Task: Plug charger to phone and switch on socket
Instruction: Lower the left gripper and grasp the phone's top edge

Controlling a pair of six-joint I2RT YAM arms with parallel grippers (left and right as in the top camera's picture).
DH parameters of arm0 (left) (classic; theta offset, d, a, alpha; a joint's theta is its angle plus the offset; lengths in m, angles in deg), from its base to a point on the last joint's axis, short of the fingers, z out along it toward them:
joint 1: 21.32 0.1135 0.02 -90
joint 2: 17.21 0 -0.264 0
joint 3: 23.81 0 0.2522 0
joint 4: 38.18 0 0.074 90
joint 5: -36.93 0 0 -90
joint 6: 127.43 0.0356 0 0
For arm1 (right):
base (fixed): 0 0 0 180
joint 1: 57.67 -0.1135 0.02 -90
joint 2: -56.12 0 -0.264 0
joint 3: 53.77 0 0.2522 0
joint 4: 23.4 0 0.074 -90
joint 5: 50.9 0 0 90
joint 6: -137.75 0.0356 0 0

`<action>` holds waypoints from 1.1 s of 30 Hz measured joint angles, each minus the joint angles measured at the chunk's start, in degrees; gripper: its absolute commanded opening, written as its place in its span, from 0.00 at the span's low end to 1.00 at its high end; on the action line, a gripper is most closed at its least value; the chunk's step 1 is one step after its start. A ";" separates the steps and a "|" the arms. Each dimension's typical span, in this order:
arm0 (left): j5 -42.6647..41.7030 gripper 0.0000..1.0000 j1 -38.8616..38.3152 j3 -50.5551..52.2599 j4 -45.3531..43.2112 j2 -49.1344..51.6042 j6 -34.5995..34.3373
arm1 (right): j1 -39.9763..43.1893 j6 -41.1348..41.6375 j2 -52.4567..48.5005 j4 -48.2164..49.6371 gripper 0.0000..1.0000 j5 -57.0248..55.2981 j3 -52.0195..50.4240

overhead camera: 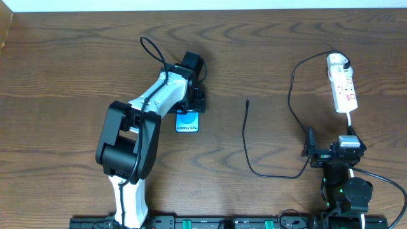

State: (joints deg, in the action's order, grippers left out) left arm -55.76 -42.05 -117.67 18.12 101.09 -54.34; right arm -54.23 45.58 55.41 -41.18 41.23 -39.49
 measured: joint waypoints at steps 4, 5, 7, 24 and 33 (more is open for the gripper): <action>0.00 0.45 0.00 0.00 0.00 0.00 0.00 | 0.00 0.00 0.00 0.00 0.99 0.00 0.00; 0.00 0.41 0.00 0.00 0.00 0.00 0.00 | 0.00 0.00 0.00 0.00 0.99 0.00 0.00; 0.00 0.35 0.00 0.00 0.00 0.00 0.00 | 0.00 0.00 0.00 0.00 0.99 0.00 0.00; 0.00 0.07 0.00 0.00 0.00 0.00 0.00 | 0.00 0.00 0.00 -0.02 0.99 0.00 0.00; 0.00 0.08 0.00 0.00 0.04 -0.02 0.00 | 0.00 0.00 0.00 -0.02 0.99 0.00 0.00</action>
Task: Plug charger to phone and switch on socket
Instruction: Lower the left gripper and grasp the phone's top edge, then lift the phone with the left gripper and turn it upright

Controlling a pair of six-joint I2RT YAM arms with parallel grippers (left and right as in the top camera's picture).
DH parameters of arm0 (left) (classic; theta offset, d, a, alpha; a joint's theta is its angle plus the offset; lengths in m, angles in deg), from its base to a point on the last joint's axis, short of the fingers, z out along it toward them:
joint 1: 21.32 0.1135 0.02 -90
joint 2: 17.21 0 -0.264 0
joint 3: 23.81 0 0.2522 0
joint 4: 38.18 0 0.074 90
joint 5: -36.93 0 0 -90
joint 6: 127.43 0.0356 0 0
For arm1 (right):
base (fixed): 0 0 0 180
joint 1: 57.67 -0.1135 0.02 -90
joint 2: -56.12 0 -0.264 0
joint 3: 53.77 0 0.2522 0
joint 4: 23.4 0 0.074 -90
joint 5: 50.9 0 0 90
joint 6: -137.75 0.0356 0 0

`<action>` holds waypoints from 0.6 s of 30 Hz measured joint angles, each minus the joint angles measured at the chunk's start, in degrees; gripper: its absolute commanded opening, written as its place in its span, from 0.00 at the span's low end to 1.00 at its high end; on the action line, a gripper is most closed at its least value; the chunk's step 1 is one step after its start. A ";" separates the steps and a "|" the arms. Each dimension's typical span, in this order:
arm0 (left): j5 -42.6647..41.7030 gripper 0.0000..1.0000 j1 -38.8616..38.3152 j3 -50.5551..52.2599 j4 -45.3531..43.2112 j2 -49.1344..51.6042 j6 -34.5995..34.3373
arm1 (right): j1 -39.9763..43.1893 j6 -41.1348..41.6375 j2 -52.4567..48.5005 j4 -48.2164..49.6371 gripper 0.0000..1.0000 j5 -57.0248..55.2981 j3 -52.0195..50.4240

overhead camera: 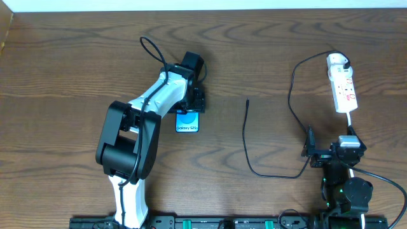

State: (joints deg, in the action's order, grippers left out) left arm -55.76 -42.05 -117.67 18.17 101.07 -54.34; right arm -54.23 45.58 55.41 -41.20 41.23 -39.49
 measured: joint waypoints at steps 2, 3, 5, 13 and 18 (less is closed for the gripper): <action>0.00 0.07 0.00 -0.02 0.02 -0.02 0.00 | 0.00 0.00 0.00 0.02 0.99 0.00 0.00; 0.00 0.07 0.00 -0.02 0.20 -0.04 0.00 | 0.00 0.00 0.00 0.00 0.99 0.00 0.00; 0.00 0.07 0.00 -0.09 0.35 -0.04 0.00 | 0.00 0.00 0.00 0.00 0.99 0.00 0.00; 0.00 0.07 0.00 -0.17 0.63 -0.22 0.24 | 0.00 0.00 0.00 0.00 0.99 0.00 0.00; 0.02 0.07 0.00 0.61 1.36 -1.01 0.44 | 0.00 0.00 0.00 0.02 0.99 0.00 0.00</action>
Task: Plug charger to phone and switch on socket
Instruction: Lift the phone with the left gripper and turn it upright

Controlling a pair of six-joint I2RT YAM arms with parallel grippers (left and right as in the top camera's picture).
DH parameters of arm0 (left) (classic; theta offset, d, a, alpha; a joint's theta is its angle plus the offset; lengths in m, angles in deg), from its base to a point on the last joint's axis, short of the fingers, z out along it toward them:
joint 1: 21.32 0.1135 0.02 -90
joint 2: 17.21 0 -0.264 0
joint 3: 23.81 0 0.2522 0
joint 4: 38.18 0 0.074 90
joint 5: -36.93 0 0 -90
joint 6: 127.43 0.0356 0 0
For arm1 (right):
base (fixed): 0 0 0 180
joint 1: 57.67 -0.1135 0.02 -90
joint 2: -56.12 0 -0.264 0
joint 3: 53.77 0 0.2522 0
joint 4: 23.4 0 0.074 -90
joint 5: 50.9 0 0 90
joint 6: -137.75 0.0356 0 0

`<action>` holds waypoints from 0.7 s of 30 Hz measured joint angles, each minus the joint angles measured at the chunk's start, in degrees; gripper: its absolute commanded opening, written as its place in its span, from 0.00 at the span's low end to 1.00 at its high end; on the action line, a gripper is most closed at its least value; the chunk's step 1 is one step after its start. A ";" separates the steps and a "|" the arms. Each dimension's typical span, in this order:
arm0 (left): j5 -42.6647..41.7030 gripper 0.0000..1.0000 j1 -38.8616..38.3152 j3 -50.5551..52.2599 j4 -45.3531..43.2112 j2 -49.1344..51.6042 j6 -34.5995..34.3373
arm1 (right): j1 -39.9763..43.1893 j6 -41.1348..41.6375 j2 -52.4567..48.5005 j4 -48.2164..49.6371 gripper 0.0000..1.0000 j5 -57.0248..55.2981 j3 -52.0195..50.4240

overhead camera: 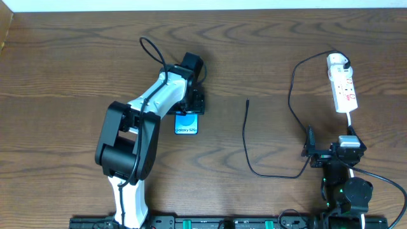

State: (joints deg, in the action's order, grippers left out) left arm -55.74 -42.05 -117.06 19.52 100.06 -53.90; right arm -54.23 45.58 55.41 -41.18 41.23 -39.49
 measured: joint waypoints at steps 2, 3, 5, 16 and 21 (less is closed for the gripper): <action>0.00 0.08 0.00 0.52 0.37 -0.81 0.04 | 0.00 0.00 0.00 -0.02 0.99 0.00 0.00; 0.00 0.07 0.00 0.63 0.46 -1.14 0.13 | -0.02 0.00 0.00 0.00 0.99 0.00 0.00; 0.02 0.07 0.00 0.74 0.52 -2.27 0.22 | 0.00 0.00 0.00 0.00 0.99 0.00 0.00; -0.04 0.07 0.00 0.74 0.72 -11.52 0.39 | 0.00 0.00 0.00 0.00 0.99 0.00 0.00; -2.54 0.07 0.00 0.74 0.85 -15.72 0.37 | 0.00 0.00 0.00 -0.02 0.99 0.00 0.00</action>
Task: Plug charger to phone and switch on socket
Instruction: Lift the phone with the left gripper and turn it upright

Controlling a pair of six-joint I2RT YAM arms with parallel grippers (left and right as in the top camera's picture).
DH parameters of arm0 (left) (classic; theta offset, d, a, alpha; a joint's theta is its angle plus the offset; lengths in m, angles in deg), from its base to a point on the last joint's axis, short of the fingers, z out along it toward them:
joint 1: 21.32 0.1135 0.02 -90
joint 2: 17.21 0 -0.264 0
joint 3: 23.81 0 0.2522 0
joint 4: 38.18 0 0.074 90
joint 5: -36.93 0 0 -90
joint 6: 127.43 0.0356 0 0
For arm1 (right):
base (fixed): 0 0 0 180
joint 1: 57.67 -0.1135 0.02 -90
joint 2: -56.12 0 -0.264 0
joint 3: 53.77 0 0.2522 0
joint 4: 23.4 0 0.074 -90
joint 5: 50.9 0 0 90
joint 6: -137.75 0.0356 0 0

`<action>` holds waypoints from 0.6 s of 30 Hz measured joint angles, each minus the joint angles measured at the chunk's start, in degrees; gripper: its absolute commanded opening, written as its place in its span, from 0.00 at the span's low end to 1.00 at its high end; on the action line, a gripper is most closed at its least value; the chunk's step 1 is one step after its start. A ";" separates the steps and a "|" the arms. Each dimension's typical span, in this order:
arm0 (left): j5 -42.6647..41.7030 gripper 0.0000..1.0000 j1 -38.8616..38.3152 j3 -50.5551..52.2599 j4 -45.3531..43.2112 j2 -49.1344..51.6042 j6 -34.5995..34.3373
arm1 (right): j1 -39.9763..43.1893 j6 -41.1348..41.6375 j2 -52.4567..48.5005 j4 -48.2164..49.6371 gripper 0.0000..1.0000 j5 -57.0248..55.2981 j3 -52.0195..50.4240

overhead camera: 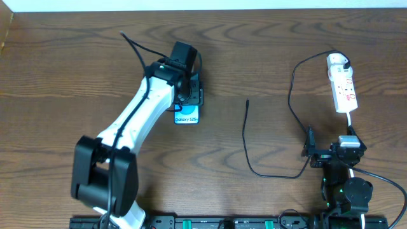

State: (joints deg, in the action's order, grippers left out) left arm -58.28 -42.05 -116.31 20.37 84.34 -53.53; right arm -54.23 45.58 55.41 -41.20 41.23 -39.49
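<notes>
The phone (187,116), its blue screen facing up, lies on the wooden table (63,76) left of centre. My left gripper (190,97) sits over the phone's far end, closed around it. The black charger cable (245,137) runs from the white power strip (343,86) at the right, loops down and ends in a free plug tip (247,101), well right of the phone. My right gripper (309,147) is folded back near the front right edge beside the cable loop; how its jaws stand is not clear.
The left arm stretches diagonally from the front left up to the phone. The right arm's base and a white cord lie at the front right. A pale wall edge borders the table at the back.
The left arm has stretched out, its elbow now low at the front left. The gripper and phone sit slightly farther back. The cable, power strip and right arm have not moved.
At the two oldest moments the left gripper rested on the phone's far end, arm folded, nothing moving. Then the phone appeared shifted a little. Now the arm is extended and the phone lies a bit farther back, still under the gripper.
</notes>
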 measured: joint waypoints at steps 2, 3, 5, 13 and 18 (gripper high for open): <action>-1.53 0.08 0.00 0.00 0.02 -2.05 -0.42 | 0.00 0.00 0.00 0.02 0.99 0.00 0.00; -2.01 0.07 0.00 0.00 0.02 -2.93 -0.72 | 0.00 0.00 0.00 0.00 0.99 0.00 0.00; -3.50 0.07 0.00 0.00 0.02 -5.31 -2.21 | 0.00 0.00 0.00 0.00 0.99 0.00 0.00; -11.54 0.07 1.88 0.00 0.00 -12.74 -11.43 | 0.00 0.00 0.00 0.00 0.99 0.00 0.00; -22.14 0.07 6.80 0.00 -0.07 -15.39 -18.10 | 0.00 0.00 0.00 0.00 0.99 0.02 0.00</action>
State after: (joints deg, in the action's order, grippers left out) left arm -80.42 -35.25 -116.31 20.31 68.96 -71.63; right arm -54.23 45.58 55.41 -41.20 41.26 -39.49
